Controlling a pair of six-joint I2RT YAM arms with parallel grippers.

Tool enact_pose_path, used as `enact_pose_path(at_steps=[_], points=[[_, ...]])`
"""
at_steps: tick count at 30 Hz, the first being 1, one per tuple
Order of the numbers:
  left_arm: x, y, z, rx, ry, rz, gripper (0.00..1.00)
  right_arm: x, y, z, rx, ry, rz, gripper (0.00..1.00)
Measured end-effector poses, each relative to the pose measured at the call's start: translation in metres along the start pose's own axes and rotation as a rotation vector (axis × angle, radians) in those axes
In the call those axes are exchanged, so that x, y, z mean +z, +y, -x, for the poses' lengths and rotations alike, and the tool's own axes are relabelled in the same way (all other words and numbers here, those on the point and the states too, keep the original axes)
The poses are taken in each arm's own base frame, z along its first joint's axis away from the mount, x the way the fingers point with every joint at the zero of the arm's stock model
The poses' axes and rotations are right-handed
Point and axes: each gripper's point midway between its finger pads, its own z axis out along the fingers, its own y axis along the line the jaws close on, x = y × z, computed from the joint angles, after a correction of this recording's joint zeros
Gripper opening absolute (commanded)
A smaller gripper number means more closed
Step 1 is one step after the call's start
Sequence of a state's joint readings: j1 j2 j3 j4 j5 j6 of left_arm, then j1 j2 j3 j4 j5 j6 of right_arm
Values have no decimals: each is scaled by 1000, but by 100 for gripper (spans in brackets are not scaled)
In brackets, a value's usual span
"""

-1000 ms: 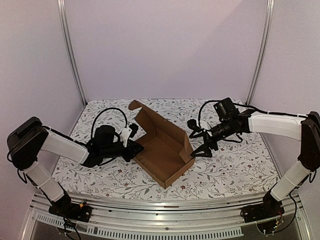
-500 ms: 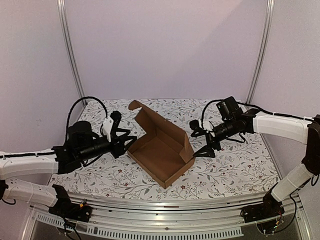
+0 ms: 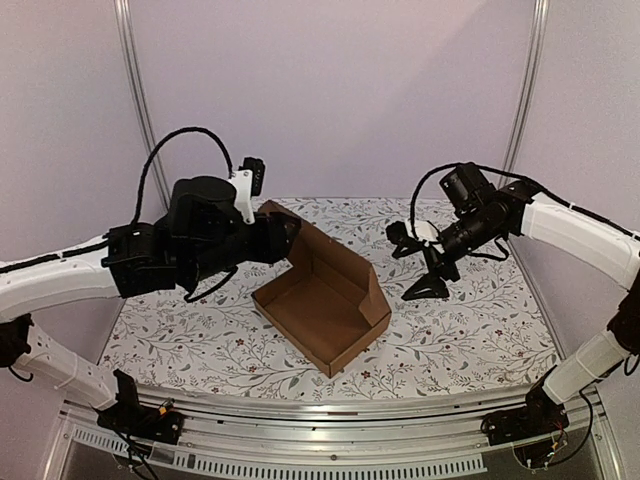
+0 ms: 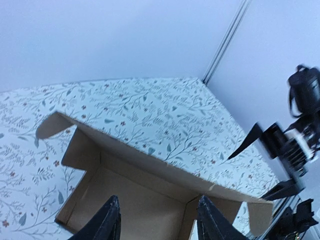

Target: Fold the paper box

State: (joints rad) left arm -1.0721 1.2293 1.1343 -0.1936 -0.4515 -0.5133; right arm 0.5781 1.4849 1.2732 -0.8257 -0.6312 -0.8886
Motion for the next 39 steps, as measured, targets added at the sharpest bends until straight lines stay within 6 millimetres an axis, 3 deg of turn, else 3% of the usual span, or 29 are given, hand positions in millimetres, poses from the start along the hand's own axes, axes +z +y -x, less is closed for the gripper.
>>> enact_pose_path(at_steps=[3,6,9,12,16,18,22,25,29,35,39], points=[[8,15,-52,-18,116,143,46,-24,-8,19,-27,-6,-35,99],[-10,51,-101,-61,183,266,44,-52,-24,44,-45,-44,-103,99],[-34,89,-134,-125,209,354,44,-78,-45,70,-42,-97,-195,95],[-52,117,-157,-192,214,416,43,-85,-70,91,6,-151,-255,89],[-57,136,-180,-227,232,485,44,-47,-98,101,98,-164,-235,86],[-58,141,-186,-237,243,513,44,-8,-99,97,136,-135,-175,86],[-66,145,-186,-281,233,535,44,71,-69,78,167,-21,-36,87],[-80,148,-178,-346,196,527,45,104,-43,64,164,49,30,87],[-95,155,-169,-411,146,512,46,129,-27,56,151,108,61,87],[-100,161,-158,-348,119,542,50,149,-32,31,163,196,34,88],[-97,155,-135,-274,78,559,54,157,-31,17,157,253,9,88]])
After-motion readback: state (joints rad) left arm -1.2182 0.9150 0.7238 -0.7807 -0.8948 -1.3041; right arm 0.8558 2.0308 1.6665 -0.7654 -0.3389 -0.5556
